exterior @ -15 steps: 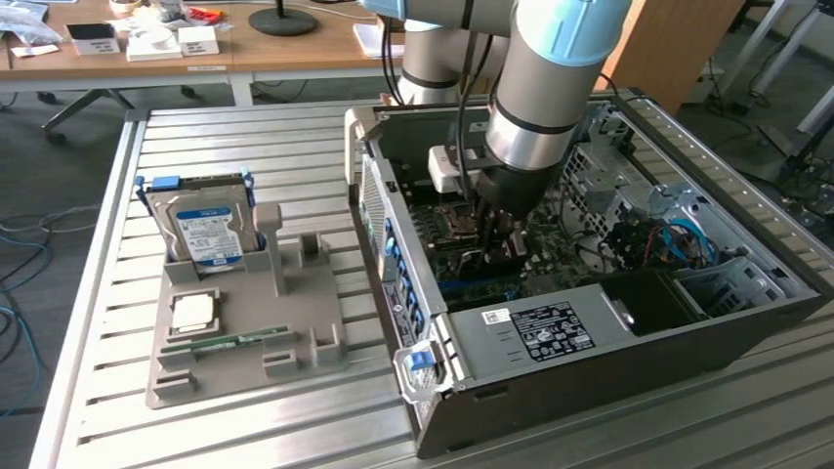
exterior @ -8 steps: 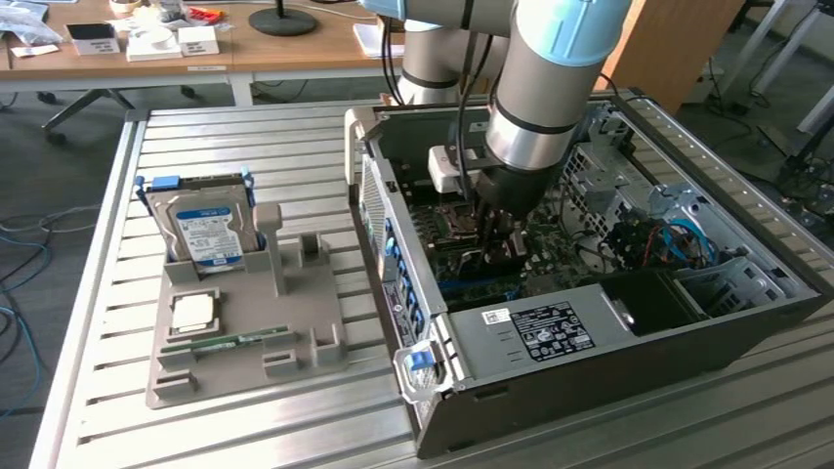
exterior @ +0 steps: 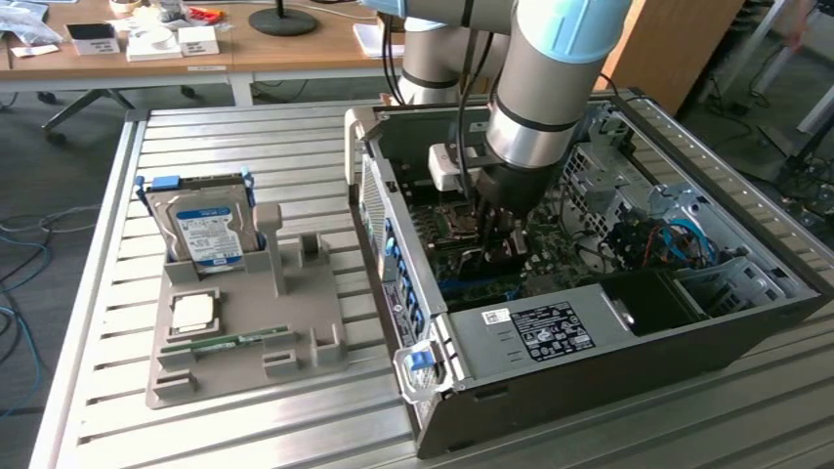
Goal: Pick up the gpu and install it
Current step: 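Insert the gpu into the slot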
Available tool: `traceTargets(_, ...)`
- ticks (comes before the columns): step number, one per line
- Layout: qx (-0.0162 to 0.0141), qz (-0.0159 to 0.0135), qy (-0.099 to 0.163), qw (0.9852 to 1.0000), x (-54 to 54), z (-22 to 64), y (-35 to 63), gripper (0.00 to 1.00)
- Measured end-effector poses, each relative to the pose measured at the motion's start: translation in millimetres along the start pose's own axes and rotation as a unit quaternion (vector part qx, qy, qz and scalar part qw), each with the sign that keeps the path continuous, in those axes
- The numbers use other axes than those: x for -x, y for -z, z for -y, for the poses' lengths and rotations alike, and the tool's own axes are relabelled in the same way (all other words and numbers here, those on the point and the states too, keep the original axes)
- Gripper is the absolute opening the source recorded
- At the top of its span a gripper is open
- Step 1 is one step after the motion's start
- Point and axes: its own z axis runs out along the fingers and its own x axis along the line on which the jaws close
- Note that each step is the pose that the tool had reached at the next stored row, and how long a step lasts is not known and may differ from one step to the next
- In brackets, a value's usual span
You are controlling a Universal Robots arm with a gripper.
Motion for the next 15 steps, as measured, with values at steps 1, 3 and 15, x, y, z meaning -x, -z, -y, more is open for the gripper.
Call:
traceTargets(1,0.0001,-0.0002,0.0,1.0,-0.3,0.0,0.2,0.27)
traceTargets(3,0.0001,-0.0002,0.0,1.0,-1.3,0.1,0.2,0.27)
traceTargets(15,-0.0007,0.0002,0.0,1.0,-1.8,-1.8,-3.3,0.27)
